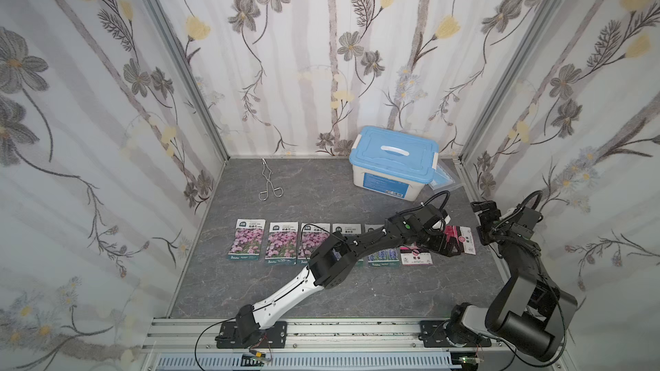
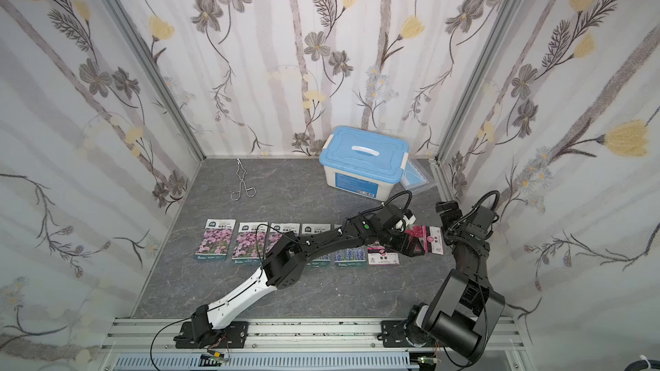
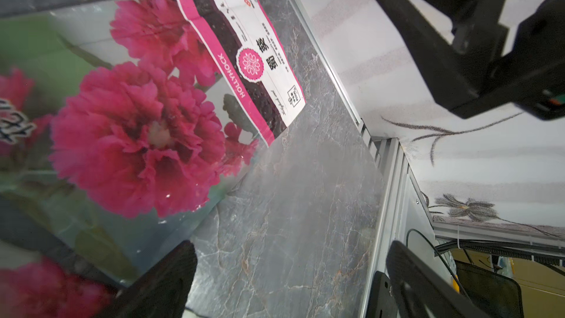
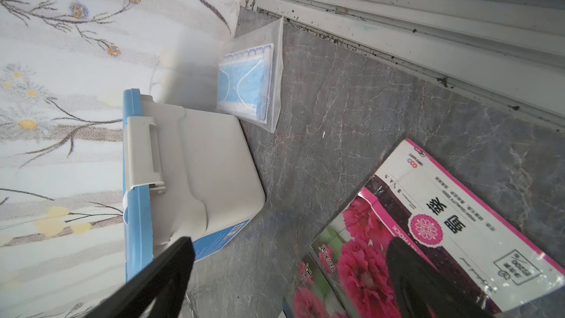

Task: Arrange the seed packets in a row
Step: Adjust the seed packet at the center of the board.

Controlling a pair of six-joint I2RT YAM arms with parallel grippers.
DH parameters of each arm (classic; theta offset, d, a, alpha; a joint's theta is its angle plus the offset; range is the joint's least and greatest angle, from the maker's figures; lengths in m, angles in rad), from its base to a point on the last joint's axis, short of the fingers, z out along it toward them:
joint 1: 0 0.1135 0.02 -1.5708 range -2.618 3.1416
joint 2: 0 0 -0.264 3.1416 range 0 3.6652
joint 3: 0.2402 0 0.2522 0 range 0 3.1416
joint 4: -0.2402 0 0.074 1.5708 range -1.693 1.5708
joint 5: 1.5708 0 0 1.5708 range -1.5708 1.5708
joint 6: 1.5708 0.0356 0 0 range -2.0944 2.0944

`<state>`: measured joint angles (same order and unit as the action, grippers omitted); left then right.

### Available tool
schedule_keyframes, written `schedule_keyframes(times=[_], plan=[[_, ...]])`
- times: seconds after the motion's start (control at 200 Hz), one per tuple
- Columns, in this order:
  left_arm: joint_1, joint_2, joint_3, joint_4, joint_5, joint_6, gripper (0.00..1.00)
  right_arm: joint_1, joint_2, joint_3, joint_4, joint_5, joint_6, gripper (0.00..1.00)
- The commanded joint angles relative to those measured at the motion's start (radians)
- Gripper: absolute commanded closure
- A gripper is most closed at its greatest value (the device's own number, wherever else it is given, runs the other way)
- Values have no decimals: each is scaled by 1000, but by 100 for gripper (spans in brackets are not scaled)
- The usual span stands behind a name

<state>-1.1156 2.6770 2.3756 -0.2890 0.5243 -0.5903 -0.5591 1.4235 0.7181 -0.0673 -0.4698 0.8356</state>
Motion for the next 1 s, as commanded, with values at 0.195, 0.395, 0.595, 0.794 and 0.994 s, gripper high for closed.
schedule_keyframes(times=[0.195, 0.395, 0.595, 0.794, 0.994], plan=[[1, 46, 48, -55, -46, 44, 0, -5, -130, 5, -43, 10, -53, 0], [3, 101, 149, -92, -53, 52, 0, -5, -212, 13, -87, 10, -63, 0], [25, 130, 187, -88, -61, 46, 0, -5, -268, 10, -119, -5, -71, 0], [54, 148, 224, -48, -60, 48, 0, -4, -311, 10, -147, -24, -89, 0], [65, 177, 265, 42, -32, 46, 0, -5, -335, 13, -172, -32, -114, 0]])
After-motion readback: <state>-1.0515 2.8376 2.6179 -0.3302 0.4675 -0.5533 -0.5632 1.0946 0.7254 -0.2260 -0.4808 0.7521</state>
